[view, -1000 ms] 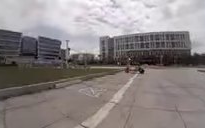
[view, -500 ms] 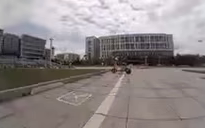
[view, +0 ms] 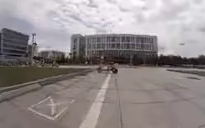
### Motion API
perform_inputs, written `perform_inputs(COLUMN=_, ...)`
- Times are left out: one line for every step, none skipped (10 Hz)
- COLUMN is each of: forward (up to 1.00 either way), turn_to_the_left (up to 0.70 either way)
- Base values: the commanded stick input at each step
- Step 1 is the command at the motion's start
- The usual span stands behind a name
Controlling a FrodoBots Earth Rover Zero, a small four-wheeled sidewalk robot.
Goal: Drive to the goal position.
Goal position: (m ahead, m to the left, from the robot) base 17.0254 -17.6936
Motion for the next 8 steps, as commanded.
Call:
perform_inputs(forward=1.0, turn_to_the_left=-0.04)
perform_inputs(forward=1.0, turn_to_the_left=0.0)
perform_inputs(forward=1.0, turn_to_the_left=0.0)
perform_inputs(forward=1.0, turn_to_the_left=0.0)
perform_inputs(forward=1.0, turn_to_the_left=0.0)
perform_inputs(forward=1.0, turn_to_the_left=0.0)
perform_inputs(forward=1.0, turn_to_the_left=0.0)
perform_inputs(forward=1.0, turn_to_the_left=0.0)
